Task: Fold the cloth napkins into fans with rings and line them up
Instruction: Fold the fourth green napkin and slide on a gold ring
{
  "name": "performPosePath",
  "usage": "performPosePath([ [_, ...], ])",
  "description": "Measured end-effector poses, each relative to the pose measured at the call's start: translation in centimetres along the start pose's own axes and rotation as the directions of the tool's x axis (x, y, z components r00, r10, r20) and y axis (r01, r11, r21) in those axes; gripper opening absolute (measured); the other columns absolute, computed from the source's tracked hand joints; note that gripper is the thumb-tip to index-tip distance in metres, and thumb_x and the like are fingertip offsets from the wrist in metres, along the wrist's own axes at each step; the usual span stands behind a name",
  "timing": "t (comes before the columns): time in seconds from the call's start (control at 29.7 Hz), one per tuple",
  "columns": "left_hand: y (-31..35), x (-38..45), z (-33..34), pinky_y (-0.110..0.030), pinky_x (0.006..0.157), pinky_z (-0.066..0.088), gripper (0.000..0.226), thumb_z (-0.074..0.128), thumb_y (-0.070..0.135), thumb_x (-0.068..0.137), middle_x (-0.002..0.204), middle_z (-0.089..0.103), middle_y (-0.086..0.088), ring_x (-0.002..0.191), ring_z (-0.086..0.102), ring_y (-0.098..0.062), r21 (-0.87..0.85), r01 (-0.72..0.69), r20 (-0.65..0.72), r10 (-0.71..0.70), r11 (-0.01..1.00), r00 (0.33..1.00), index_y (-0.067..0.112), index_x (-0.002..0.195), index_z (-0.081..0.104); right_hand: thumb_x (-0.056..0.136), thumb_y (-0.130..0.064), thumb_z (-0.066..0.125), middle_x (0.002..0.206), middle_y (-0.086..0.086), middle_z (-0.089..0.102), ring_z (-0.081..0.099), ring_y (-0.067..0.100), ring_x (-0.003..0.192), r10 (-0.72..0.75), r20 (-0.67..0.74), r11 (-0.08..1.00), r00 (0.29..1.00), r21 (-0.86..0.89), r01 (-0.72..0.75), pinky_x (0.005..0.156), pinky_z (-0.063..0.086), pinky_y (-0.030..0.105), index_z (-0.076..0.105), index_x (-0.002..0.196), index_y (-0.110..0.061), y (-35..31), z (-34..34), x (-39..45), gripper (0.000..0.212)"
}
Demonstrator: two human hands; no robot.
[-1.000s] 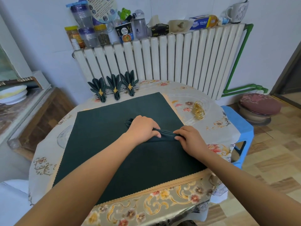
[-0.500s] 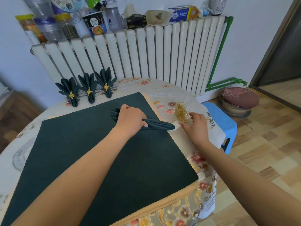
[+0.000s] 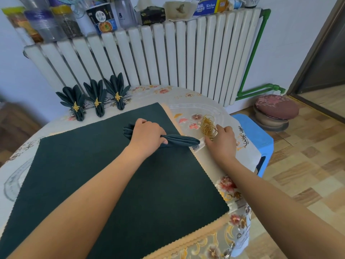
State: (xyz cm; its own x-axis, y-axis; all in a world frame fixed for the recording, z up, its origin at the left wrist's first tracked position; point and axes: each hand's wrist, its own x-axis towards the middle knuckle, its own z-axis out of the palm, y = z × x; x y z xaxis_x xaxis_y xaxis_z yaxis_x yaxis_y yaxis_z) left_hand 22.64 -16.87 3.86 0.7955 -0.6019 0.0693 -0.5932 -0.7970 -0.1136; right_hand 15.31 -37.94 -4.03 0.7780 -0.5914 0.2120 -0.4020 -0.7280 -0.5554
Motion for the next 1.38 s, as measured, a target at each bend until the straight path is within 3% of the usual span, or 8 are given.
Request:
performPosePath([
  [0.1, -0.2, -0.5, -0.2, -0.033, 0.1, 0.029, 0.037, 0.052, 0.045, 0.094, 0.068, 0.054, 0.009, 0.078, 0.052, -0.016, -0.005, 0.002, -0.002, -0.003, 1.0, 1.0, 0.025, 0.062, 0.053, 0.086, -0.034, 0.062, 0.12, 0.014, 0.047, 0.052, 0.03, 0.107, 0.017, -0.015, 0.994, 1.0, 0.111, -0.015, 0.087, 0.044, 0.038, 0.051, 0.129, -0.008, 0.3, -0.5, -1.3, 0.052],
  [0.3, -0.7, -2.5, -1.0, -0.03, 0.099, 0.028, 0.023, 0.054, 0.047, 0.092, 0.096, 0.069, 0.013, 0.097, 0.058, -0.015, -0.111, 0.04, 0.002, -0.04, 0.993, 0.999, 0.032, 0.092, 0.072, 0.083, -0.028, 0.068, 0.114, 0.003, 0.052, 0.052, 0.011, 0.092, -0.018, -0.003, 0.909, 1.0, 0.415, 0.018, 0.084, 0.044, 0.022, 0.056, 0.123, -0.013, 0.0, -2.9, -4.2, 0.044],
  [0.44, -1.4, -4.6, -1.4, -0.03, 0.1, 0.025, 0.022, 0.057, 0.047, 0.091, 0.105, 0.069, 0.014, 0.105, 0.057, -0.015, -0.157, 0.058, 0.011, -0.057, 0.986, 0.998, 0.036, 0.103, 0.071, 0.083, -0.026, 0.071, 0.112, -0.01, 0.056, 0.057, 0.005, 0.097, -0.108, 0.164, 0.817, 0.981, 0.577, -0.007, 0.075, 0.043, 0.007, 0.056, 0.122, -0.021, -0.9, -4.6, -6.8, 0.042],
  [0.61, -2.3, -8.3, -3.0, -0.034, 0.113, 0.009, 0.021, 0.06, 0.042, 0.089, 0.103, 0.068, 0.009, 0.109, 0.054, -0.015, -0.22, 0.072, 0.032, -0.066, 0.973, 0.997, 0.032, 0.102, 0.073, 0.08, -0.024, 0.074, 0.116, -0.009, 0.059, 0.058, 0.007, 0.103, -0.25, 0.277, 0.829, 0.928, 0.557, 0.057, 0.091, 0.046, 0.02, 0.059, 0.119, -0.026, -2.6, -5.5, -9.7, 0.043],
  [0.84, -3.2, -12.2, -5.0, -0.034, 0.115, 0.003, 0.017, 0.064, 0.04, 0.087, 0.102, 0.07, 0.009, 0.11, 0.053, -0.01, -0.285, 0.054, 0.032, -0.047, 0.957, 0.998, 0.033, 0.1, 0.073, 0.076, -0.022, 0.077, 0.109, -0.013, 0.06, 0.056, 0.001, 0.096, -0.394, 0.327, 0.832, 0.859, 0.525, 0.182, 0.076, 0.04, 0.002, 0.061, 0.119, -0.027, -5.7, -6.8, -12.9, 0.046],
  [1.01, -3.1, -15.0, -6.2, -0.036, 0.115, 0.003, 0.018, 0.063, 0.041, 0.088, 0.102, 0.069, 0.015, 0.11, 0.052, -0.006, -0.266, 0.001, 0.031, 0.007, 0.964, 1.0, 0.035, 0.102, 0.073, 0.076, -0.029, 0.077, 0.114, -0.012, 0.063, 0.058, 0.005, 0.1, -0.51, 0.326, 0.827, 0.796, 0.44, 0.35, 0.091, 0.048, 0.024, 0.061, 0.122, -0.028, -8.9, -7.4, -15.5, 0.049],
  [1.25, -3.3, -17.2, -7.1, -0.036, 0.115, 0.006, 0.016, 0.063, 0.039, 0.088, 0.083, 0.061, 0.018, 0.103, 0.052, -0.006, -0.255, -0.027, 0.038, 0.038, 0.967, 0.999, 0.036, 0.1, 0.073, 0.078, -0.031, 0.075, 0.122, -0.01, 0.062, 0.056, 0.006, 0.106, -0.537, 0.327, 0.819, 0.777, 0.424, 0.387, 0.085, 0.039, 0.014, 0.058, 0.128, -0.028, -11.3, -7.2, -17.5, 0.053],
  [1.38, -3.9, -17.9, -6.7, -0.033, 0.117, 0.007, 0.043, 0.074, 0.034, 0.08, 0.09, 0.063, 0.019, 0.121, 0.041, -0.012, -0.418, 0.027, 0.024, -0.019, 0.908, 1.0, 0.035, 0.122, 0.063, 0.078, -0.029, 0.075, 0.122, -0.008, 0.062, 0.057, 0.008, 0.108, -0.558, 0.325, 0.806, 0.764, 0.431, 0.405, 0.087, 0.039, 0.014, 0.058, 0.128, -0.025, -12.2, -7.1, -18.3, 0.053],
])
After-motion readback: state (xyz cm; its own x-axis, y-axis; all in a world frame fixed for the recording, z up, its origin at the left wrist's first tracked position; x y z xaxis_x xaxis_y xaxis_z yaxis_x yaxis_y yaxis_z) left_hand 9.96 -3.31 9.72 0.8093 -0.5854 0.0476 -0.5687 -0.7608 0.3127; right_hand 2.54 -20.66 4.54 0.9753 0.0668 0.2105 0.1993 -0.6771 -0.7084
